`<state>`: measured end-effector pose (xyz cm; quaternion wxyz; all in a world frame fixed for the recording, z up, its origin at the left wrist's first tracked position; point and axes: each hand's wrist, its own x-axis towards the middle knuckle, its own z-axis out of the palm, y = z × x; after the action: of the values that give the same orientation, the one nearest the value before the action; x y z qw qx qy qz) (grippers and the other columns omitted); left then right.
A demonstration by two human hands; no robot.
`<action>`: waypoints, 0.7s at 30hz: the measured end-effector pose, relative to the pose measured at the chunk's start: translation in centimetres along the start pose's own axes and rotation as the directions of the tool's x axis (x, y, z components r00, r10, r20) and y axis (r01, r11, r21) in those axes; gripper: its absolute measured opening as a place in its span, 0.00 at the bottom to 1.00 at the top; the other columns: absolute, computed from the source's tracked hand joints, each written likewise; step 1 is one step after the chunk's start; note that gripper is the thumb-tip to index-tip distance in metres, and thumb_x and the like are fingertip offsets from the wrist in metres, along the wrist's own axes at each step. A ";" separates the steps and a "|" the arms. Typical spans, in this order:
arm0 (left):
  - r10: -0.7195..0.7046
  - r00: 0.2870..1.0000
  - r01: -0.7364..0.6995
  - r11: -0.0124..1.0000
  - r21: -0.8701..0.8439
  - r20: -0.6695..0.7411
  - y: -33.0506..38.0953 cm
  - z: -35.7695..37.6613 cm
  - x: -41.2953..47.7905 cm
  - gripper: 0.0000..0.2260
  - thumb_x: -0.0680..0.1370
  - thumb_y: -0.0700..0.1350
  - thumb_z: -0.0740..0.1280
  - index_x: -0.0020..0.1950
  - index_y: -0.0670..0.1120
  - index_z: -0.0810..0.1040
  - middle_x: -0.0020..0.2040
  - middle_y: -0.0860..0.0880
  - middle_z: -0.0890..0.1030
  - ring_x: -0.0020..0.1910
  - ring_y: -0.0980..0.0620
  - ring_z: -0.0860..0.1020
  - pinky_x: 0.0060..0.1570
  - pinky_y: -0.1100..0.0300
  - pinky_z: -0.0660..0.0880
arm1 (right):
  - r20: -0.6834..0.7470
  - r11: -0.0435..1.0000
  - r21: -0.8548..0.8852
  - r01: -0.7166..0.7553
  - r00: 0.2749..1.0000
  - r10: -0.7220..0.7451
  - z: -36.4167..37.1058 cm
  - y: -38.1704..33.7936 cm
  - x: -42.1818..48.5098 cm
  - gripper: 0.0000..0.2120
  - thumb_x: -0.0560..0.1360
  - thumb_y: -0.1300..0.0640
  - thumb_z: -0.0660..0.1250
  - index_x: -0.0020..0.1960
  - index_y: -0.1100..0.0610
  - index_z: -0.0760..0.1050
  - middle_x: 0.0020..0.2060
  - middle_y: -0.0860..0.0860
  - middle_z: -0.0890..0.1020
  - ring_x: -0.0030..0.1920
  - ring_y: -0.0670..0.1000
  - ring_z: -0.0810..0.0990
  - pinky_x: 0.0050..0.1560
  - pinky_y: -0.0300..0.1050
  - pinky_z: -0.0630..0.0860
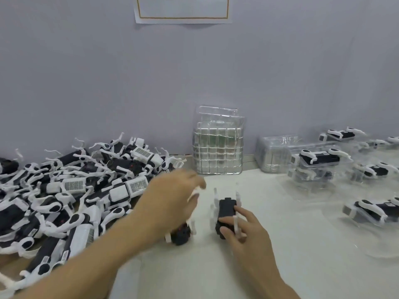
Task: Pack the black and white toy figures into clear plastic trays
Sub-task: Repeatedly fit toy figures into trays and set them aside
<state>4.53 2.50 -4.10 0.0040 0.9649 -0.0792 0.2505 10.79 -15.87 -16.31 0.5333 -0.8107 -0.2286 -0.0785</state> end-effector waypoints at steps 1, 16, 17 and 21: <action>0.008 1.000 -0.010 0.994 0.105 0.018 -1.0 0.4 3.0 0.10 0.80 0.47 0.63 0.60 0.55 0.77 0.56 0.58 0.79 0.56 0.56 0.76 0.53 0.61 0.71 | -0.005 0.999 -0.024 0.023 1.000 -0.023 0.4 0.3 -0.1 0.15 0.73 0.59 0.75 0.44 0.37 0.83 0.64 0.39 0.74 0.55 0.29 0.74 0.53 0.39 0.77; -0.311 0.950 0.311 0.939 0.147 -0.024 -7.9 5.4 24.4 0.09 0.79 0.40 0.65 0.55 0.49 0.82 0.57 0.49 0.82 0.55 0.44 0.80 0.48 0.57 0.71 | 0.229 0.892 -0.312 0.326 0.937 -0.263 1.0 1.2 2.5 0.14 0.58 0.49 0.83 0.40 0.39 0.84 0.54 0.33 0.81 0.40 0.35 0.81 0.43 0.18 0.68; -0.319 0.943 0.328 0.938 0.114 -0.094 -7.6 5.4 24.0 0.08 0.79 0.40 0.65 0.54 0.49 0.82 0.56 0.50 0.82 0.54 0.44 0.80 0.47 0.57 0.71 | 0.225 0.885 -0.325 0.333 0.936 -0.270 1.1 1.3 2.5 0.14 0.56 0.49 0.84 0.38 0.40 0.83 0.52 0.36 0.82 0.38 0.36 0.81 0.41 0.19 0.69; -0.378 0.868 0.358 0.926 -0.121 -0.321 -6.0 2.6 22.0 0.05 0.80 0.45 0.67 0.53 0.51 0.82 0.51 0.53 0.83 0.50 0.48 0.81 0.43 0.58 0.68 | 0.037 0.907 -0.274 0.321 0.945 -0.324 1.3 1.2 1.7 0.18 0.47 0.53 0.86 0.33 0.42 0.83 0.49 0.51 0.85 0.30 0.39 0.80 0.32 0.22 0.70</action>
<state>25.69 4.99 4.42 0.0929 0.9041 0.1007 0.4047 12.70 -14.62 -17.21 0.3959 -0.8277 -0.3435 -0.2004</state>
